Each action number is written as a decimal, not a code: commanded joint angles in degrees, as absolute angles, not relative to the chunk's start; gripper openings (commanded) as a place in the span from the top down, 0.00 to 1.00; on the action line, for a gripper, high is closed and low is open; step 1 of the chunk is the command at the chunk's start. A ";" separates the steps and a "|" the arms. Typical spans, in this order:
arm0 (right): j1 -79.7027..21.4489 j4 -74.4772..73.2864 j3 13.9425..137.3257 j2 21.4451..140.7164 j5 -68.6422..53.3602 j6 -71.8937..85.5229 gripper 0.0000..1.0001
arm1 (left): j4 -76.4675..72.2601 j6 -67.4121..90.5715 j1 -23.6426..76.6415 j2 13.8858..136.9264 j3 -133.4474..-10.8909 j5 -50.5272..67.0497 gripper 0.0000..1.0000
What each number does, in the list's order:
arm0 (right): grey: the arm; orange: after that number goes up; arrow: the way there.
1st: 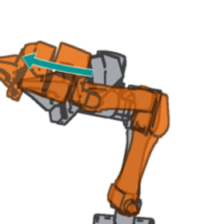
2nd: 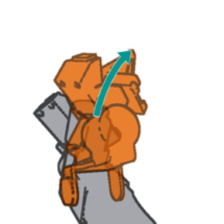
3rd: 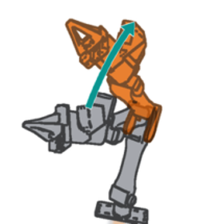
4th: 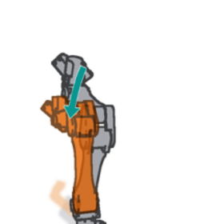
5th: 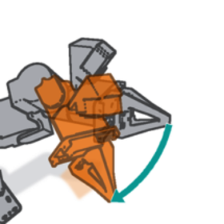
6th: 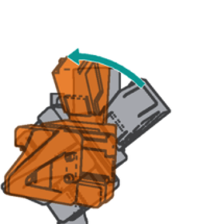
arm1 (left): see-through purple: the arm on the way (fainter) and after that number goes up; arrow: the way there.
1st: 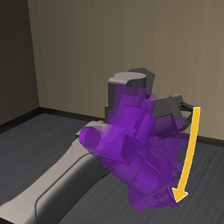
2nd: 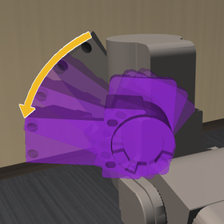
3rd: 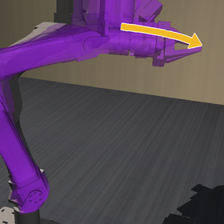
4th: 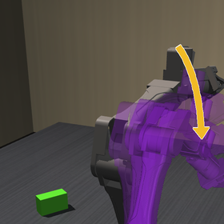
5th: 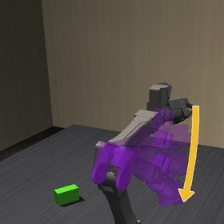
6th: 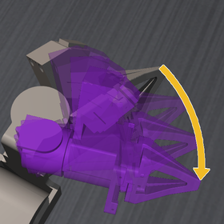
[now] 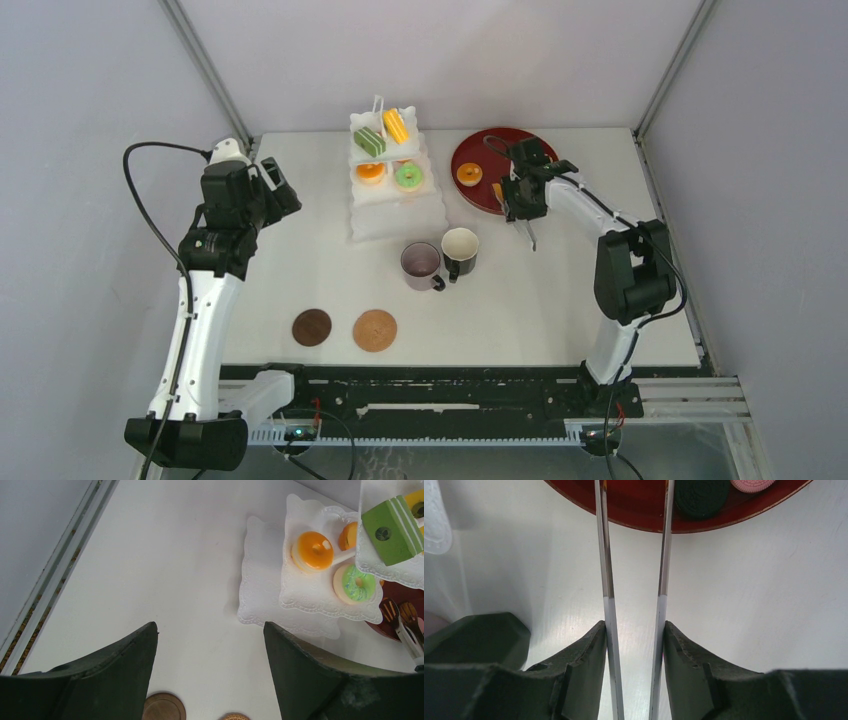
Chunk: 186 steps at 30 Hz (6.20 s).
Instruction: Serve the afternoon tea
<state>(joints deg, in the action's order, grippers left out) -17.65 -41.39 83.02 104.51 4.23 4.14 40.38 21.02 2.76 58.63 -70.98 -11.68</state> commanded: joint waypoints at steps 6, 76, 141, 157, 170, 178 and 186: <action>-17.49 -38.67 85.24 104.72 2.31 4.21 0.56 | 38.06 21.60 2.89 58.07 -72.00 -11.17 0.18; -29.53 -48.03 103.71 112.34 -13.58 3.07 0.56 | 39.11 20.49 2.81 55.12 -70.35 -13.60 0.18; -15.29 -30.96 71.02 75.40 -6.62 20.51 0.95 | 42.85 12.74 19.36 77.24 -104.54 -7.93 0.14; -9.74 -33.71 66.81 68.25 -6.42 21.58 0.93 | 47.34 7.88 20.65 108.52 -138.48 -5.22 0.11; -8.99 -34.22 66.80 68.48 -6.64 21.65 0.94 | 44.37 11.17 23.47 111.88 -137.32 -15.08 0.73; -8.96 -34.19 66.81 68.90 -8.12 21.64 0.94 | 41.73 15.63 27.29 111.51 -137.39 -26.02 1.00; -8.98 -34.32 66.29 68.59 -8.90 20.79 0.94 | 40.60 25.07 30.91 113.16 -138.42 -42.38 1.00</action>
<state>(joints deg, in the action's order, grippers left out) -9.19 -36.86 66.67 70.26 -7.86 20.84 47.29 18.63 29.76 113.45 -134.30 -30.30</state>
